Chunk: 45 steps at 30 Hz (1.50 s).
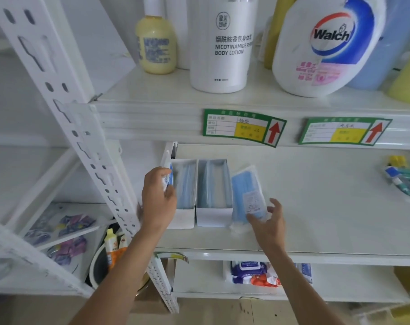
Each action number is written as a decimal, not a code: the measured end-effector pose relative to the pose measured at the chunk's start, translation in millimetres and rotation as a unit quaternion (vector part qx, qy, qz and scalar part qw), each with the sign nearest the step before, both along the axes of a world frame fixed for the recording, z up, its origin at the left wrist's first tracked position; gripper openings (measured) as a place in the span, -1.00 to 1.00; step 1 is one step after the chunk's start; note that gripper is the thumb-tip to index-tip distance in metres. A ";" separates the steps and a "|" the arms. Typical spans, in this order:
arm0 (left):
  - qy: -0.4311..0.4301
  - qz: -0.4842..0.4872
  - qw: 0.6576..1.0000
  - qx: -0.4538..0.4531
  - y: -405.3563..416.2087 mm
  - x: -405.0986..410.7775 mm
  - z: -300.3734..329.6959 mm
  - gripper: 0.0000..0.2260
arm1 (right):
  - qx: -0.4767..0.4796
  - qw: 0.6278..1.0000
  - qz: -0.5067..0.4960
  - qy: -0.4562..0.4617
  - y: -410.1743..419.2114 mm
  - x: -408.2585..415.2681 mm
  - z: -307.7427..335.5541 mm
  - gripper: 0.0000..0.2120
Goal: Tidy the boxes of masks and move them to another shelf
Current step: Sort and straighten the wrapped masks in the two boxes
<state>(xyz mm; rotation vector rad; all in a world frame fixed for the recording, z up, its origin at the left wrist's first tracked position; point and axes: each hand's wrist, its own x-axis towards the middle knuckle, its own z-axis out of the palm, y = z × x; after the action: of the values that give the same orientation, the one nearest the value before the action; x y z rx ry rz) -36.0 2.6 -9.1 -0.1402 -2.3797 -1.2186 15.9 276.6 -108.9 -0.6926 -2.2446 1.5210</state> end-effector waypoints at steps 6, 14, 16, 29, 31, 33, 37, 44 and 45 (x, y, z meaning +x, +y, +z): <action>0.015 0.010 0.998 0.060 2.0 6.0 6.4 -0.70 | 0.177 0.975 0.066 -0.121 12.9 -3.7 -0.8 -0.48; 0.058 -0.010 0.982 0.182 25.9 7.6 24.7 -0.69 | 0.172 0.981 0.075 -0.056 0.7 -11.5 50.9 -0.80; 0.018 -0.015 0.968 0.249 39.9 6.7 28.8 -0.69 | 0.071 0.991 0.112 -0.010 -17.3 -19.3 77.7 -0.79; -0.205 -0.126 0.906 0.349 79.3 14.2 5.8 -0.77 | -0.363 0.928 0.081 0.024 -28.9 -37.2 104.0 -0.64; -0.219 -0.152 0.922 0.282 68.8 10.8 -0.3 -0.76 | -0.347 0.937 0.022 0.043 -9.8 -40.7 102.6 -0.64; -0.200 -0.165 0.937 0.234 53.7 6.9 -4.3 -0.76 | -0.320 0.945 -0.030 0.062 15.7 -41.8 96.9 -0.64; -0.124 -0.155 0.975 0.100 19.2 1.3 -13.9 -0.78 | -0.206 0.973 -0.101 0.040 55.1 -38.1 76.0 -0.65; -0.100 -0.135 0.980 -0.110 -1.3 -0.4 -37.6 -0.81 | -0.040 0.994 0.025 -0.100 37.0 -25.8 23.0 -0.63; -0.094 -0.133 0.980 -0.114 -1.7 0.1 -38.7 -0.82 | -0.015 0.994 0.034 -0.101 32.8 -25.0 18.5 -0.66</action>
<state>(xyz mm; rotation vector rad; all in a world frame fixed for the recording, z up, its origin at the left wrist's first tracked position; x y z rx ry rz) -35.9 0.9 -47.8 -0.4474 -2.7324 -1.1103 -9.1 309.4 -90.4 -0.8186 -2.4194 1.5839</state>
